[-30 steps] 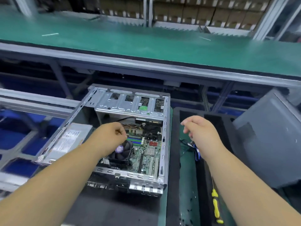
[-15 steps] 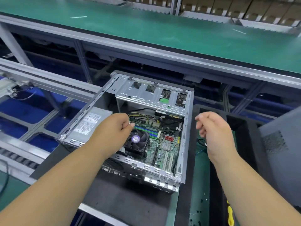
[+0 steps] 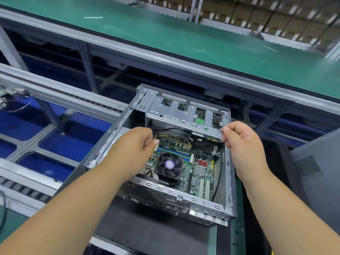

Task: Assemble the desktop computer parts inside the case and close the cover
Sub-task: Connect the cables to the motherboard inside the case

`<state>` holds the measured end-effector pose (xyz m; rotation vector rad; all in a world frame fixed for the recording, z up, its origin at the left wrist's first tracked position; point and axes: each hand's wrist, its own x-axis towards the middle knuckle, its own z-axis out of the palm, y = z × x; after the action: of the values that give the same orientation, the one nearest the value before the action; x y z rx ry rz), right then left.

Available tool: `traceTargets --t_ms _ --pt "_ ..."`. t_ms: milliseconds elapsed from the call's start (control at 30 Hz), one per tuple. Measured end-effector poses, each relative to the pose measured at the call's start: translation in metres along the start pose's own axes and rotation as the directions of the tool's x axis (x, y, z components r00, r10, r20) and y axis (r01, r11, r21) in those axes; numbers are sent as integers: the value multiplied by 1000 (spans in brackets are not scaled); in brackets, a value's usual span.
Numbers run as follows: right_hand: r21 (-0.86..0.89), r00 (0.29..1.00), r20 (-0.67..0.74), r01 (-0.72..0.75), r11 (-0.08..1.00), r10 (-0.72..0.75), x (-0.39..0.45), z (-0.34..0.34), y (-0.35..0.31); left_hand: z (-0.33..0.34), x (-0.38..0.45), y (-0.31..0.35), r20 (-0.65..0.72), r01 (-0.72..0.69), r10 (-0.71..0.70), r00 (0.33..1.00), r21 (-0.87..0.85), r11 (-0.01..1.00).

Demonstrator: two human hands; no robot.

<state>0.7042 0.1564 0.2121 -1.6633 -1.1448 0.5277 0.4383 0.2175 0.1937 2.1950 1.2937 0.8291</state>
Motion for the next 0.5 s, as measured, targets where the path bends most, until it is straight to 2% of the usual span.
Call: traceTargets --t_ms 133,267,367,500 --pt "-41 999 -1 -53 998 53 -4 9 -1 -22 6 -10 22 -41 41 999 5 999" --pt "-24 994 -61 -91 996 89 -11 5 -3 -40 12 -22 15 -34 35 999 -28 999" --pt "17 970 -198 -144 989 144 -14 -17 4 -42 14 -27 34 -50 52 998 -61 997" --pt "71 891 -392 -220 973 230 -23 -62 25 -28 21 -19 56 -49 57 997 -139 989"
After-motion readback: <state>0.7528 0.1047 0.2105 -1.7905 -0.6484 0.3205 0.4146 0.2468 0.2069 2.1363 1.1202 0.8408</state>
